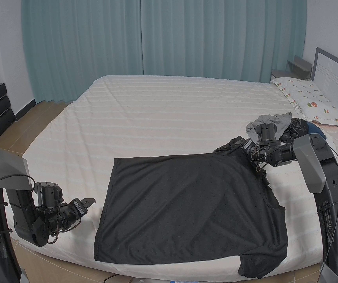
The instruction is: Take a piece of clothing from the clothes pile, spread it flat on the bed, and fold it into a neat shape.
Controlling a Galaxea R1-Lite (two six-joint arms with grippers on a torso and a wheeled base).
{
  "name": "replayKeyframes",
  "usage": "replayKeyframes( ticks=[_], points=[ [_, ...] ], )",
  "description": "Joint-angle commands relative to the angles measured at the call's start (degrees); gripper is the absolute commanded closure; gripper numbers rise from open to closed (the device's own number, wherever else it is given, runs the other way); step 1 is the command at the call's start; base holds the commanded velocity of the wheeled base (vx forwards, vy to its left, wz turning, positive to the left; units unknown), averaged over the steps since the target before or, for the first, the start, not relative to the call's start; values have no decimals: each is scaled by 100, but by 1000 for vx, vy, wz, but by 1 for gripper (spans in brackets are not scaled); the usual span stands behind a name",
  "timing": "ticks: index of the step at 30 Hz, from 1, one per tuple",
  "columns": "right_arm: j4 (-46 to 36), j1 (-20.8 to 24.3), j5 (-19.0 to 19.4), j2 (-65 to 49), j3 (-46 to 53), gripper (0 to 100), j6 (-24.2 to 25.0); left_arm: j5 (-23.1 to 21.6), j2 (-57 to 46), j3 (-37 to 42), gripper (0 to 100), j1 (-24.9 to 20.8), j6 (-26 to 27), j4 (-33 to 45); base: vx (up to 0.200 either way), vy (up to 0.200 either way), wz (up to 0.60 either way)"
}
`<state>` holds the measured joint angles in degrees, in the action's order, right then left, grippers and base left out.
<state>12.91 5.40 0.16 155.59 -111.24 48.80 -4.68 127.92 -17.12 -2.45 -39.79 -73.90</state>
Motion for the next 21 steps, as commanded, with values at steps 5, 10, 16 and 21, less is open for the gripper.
replayKeyframes(
  ticks=[5,10,16,21],
  points=[
    [1,-355,-42,279,-135,0,-63,-6,-12,-37,0,8,-2,-2,0,0,0],
    [19,-619,-104,209,-196,0,-116,-15,-56,-231,0,-1,-46,-2,0,0,0],
    [45,-716,-42,-292,305,0,-116,-6,-74,-767,0,-54,-46,113,0,0,0],
    [168,-707,292,-679,929,0,-336,-15,-47,-1778,0,-45,-46,684,0,0,0]
  ],
)
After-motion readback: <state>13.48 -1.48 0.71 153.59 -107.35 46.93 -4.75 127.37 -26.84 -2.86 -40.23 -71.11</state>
